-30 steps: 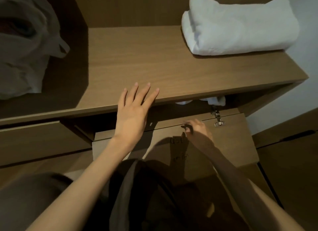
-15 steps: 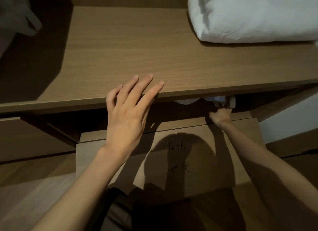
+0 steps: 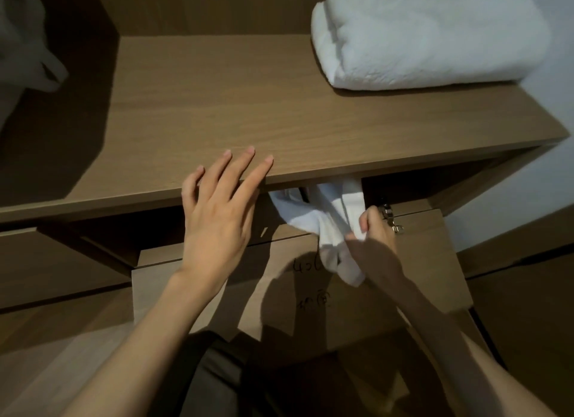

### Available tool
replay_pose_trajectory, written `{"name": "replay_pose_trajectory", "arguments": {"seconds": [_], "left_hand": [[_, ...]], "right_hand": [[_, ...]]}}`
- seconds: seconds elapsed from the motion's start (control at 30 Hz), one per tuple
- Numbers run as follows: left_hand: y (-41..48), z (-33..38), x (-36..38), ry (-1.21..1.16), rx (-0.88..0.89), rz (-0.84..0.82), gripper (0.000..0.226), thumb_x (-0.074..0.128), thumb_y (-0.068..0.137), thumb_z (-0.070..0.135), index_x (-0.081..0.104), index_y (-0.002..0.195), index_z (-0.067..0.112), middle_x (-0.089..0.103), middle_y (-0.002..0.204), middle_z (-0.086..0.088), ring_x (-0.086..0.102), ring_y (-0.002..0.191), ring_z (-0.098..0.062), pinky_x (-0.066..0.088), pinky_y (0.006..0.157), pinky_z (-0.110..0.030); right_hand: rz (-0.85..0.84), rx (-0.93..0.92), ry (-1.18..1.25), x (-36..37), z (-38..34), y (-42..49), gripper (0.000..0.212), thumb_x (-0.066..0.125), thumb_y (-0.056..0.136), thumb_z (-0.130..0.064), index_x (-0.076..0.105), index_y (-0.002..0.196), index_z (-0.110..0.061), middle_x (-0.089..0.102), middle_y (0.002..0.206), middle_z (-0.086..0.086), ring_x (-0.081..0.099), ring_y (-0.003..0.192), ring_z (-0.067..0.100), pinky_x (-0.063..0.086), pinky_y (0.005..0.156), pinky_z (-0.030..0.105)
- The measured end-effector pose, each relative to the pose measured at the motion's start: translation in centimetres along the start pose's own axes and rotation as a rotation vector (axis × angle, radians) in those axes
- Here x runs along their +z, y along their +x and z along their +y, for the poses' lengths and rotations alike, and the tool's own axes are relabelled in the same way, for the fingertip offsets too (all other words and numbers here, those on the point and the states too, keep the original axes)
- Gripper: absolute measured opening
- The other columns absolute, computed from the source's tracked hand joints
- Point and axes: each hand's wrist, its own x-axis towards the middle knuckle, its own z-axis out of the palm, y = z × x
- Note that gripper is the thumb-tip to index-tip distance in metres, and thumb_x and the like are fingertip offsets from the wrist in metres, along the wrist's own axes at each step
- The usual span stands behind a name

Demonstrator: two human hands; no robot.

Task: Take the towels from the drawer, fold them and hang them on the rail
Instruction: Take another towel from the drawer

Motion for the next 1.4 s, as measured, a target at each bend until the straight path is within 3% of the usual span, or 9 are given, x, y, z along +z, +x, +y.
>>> {"name": "replay_pose_trajectory", "arguments": {"seconds": [0.23,0.53,0.7,0.9,1.03,1.1,1.2,1.3,1.4], "left_hand": [[-2.3,2.1,1.0,-0.054,0.188,-0.144,0.075,0.060,0.084,0.016,0.026,0.151,0.016,0.021,0.158,-0.009,0.013,0.147,-0.027,0.004,0.119,-0.050],[-3.2,7.5,6.2,-0.503,0.301,-0.490,0.108,0.078,0.078,0.018,0.000,0.148,0.046,0.009,0.160,0.008,0.008,0.148,-0.016,0.022,0.117,-0.048],[-0.8,7.1,8.0,-0.586,0.114,-0.540,0.066,0.071,0.083,0.038,0.037,0.140,0.040,0.040,0.148,0.011,0.031,0.139,-0.014,0.029,0.114,-0.046],[0.6,6.3,6.7,-0.439,0.152,-0.459,0.013,0.051,0.095,0.023,0.054,0.108,0.023,0.063,0.104,-0.002,0.060,0.090,-0.022,0.051,0.070,-0.040],[0.6,6.3,4.8,-0.512,0.097,-0.339,0.010,0.056,0.094,0.023,0.060,0.103,0.020,0.062,0.087,0.005,0.057,0.077,-0.014,0.042,0.060,-0.025],[0.6,6.3,4.3,-0.545,0.055,-0.342,0.011,0.059,0.092,0.023,0.061,0.102,0.021,0.061,0.081,0.008,0.057,0.073,-0.012,0.039,0.059,-0.024],[0.4,6.2,3.7,-0.614,-0.039,-0.355,0.013,0.061,0.090,0.023,0.064,0.102,0.020,0.062,0.078,0.007,0.057,0.071,-0.010,0.042,0.061,-0.027],[0.7,6.2,3.0,-0.690,-0.101,-0.371,0.011,0.064,0.086,0.021,0.065,0.097,0.020,0.062,0.075,0.007,0.056,0.068,-0.007,0.042,0.060,-0.026],[0.7,5.9,2.5,-0.799,-0.121,-0.430,0.015,0.070,0.081,0.016,0.067,0.095,0.021,0.067,0.075,0.004,0.062,0.071,-0.012,0.053,0.065,-0.037]], "right_hand": [[0.005,-0.014,-0.019,-4.7,0.0,-7.0,0.042,0.071,0.083,-0.006,0.038,0.068,-0.028,0.047,0.071,-0.010,0.052,0.068,0.002,0.037,0.059,0.013],[-0.116,-0.502,0.062,-7.7,-3.7,-8.4,0.022,0.054,0.074,-0.022,0.033,0.070,-0.025,0.040,0.068,0.000,0.042,0.056,0.014,0.035,0.047,0.025],[-0.050,-0.268,0.198,-10.2,-6.6,-9.1,0.025,0.067,0.072,-0.028,0.043,0.066,-0.025,0.041,0.066,-0.012,0.053,0.065,-0.003,0.041,0.058,0.008],[0.203,-0.159,0.331,-10.3,-7.8,-7.7,0.041,0.057,0.076,0.011,0.035,0.065,-0.023,0.042,0.065,-0.010,0.046,0.065,0.001,0.040,0.060,0.010],[0.370,-0.154,-0.381,-8.6,-5.3,-6.1,0.025,0.060,0.084,-0.005,0.049,0.094,-0.026,0.043,0.119,0.001,0.044,0.112,0.017,0.047,0.094,0.033],[0.204,-0.041,-0.506,-7.4,-4.9,-5.8,0.048,0.066,0.082,-0.008,0.046,0.120,-0.030,0.010,0.155,0.002,0.016,0.141,0.027,0.022,0.118,0.049],[-0.117,-0.074,-0.436,-5.8,-5.3,-6.3,0.102,0.073,0.079,-0.041,0.001,0.151,-0.033,-0.029,0.156,-0.009,-0.023,0.144,0.023,-0.012,0.111,0.045],[-0.191,-0.103,-0.182,-3.8,-4.9,-7.2,0.131,0.083,0.066,-0.048,-0.024,0.143,-0.046,-0.011,0.161,-0.008,0.000,0.148,0.021,0.013,0.117,0.050],[-0.046,-0.076,0.053,-2.8,-4.6,-7.5,0.105,0.081,0.074,-0.034,0.007,0.147,-0.048,0.040,0.149,-0.001,0.043,0.131,0.018,0.043,0.103,0.039]]}}
